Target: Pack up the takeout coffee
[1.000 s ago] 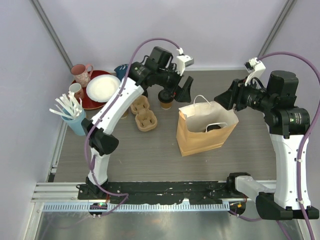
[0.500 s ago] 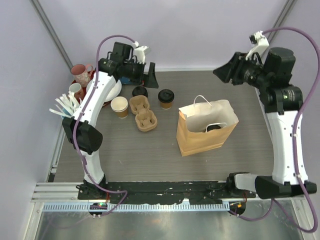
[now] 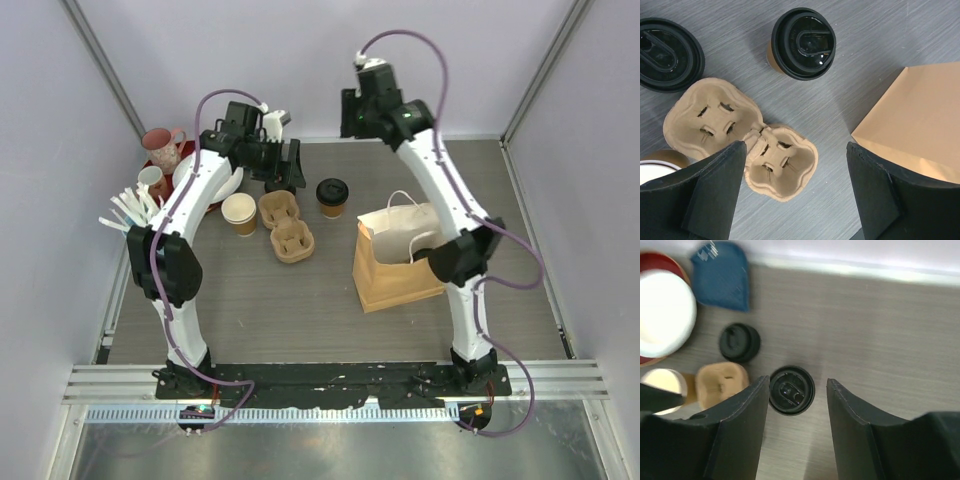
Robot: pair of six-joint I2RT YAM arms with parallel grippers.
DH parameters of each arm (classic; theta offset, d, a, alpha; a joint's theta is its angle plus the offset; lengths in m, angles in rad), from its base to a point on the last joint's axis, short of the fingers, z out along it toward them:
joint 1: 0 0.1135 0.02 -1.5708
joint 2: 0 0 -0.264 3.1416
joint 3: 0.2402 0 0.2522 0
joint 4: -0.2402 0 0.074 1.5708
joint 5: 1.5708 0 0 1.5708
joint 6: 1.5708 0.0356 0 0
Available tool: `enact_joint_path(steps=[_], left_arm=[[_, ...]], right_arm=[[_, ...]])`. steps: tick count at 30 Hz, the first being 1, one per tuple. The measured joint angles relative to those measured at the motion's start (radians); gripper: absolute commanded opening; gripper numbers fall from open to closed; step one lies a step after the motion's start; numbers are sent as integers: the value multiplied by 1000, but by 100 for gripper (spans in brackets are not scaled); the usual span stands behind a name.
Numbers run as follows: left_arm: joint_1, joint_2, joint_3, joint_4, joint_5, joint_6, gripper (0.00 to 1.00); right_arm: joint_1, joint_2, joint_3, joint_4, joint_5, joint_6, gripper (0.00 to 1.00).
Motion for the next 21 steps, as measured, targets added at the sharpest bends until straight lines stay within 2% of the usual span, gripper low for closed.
enact_joint_path(steps=[3,7,13,21], left_arm=[[4,-2,-29,20,-8,0,84],[9,-7,-52,40,-13,1,84],[17,-32,-83,63,-15,2,84],[17,-51,-117,89,-14,1,81]], right_arm=[[65,133,48,-56,101,-4,54],[128,209,17,-111,175,-4,53],[177,229,15,-143,231,-3,53],[147,232,-72,-153,236,26,53]])
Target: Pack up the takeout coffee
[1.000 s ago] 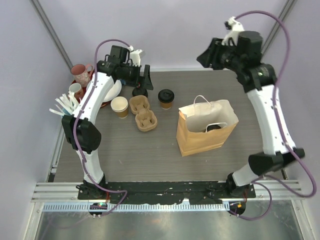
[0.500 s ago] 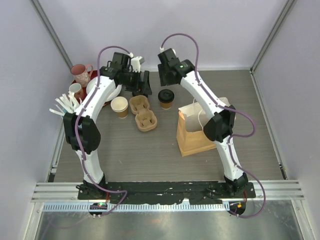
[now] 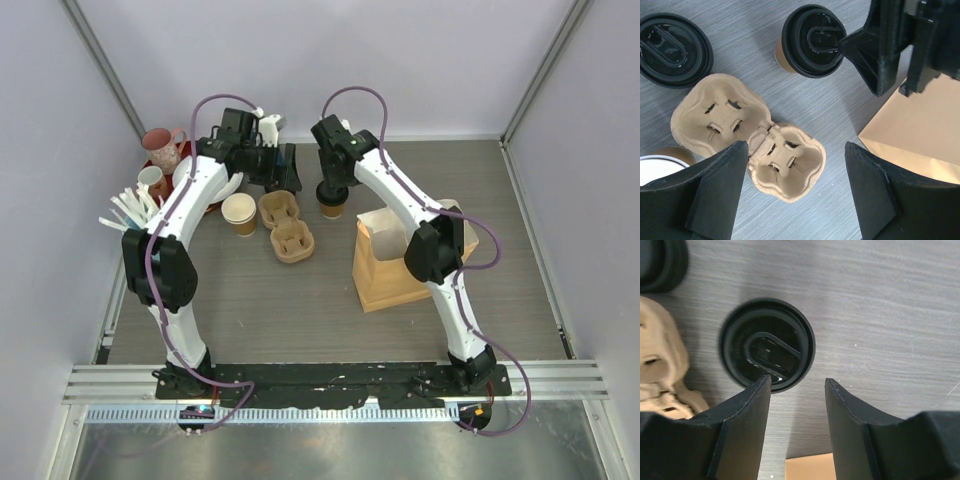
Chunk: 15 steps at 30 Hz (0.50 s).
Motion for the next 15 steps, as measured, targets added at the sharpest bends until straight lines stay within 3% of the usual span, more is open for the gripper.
enact_joint_path(steps=[15], left_arm=[[0,0,-16,11,15,-3,81]], right_arm=[[-50,5,-68,37,-132,65,46]])
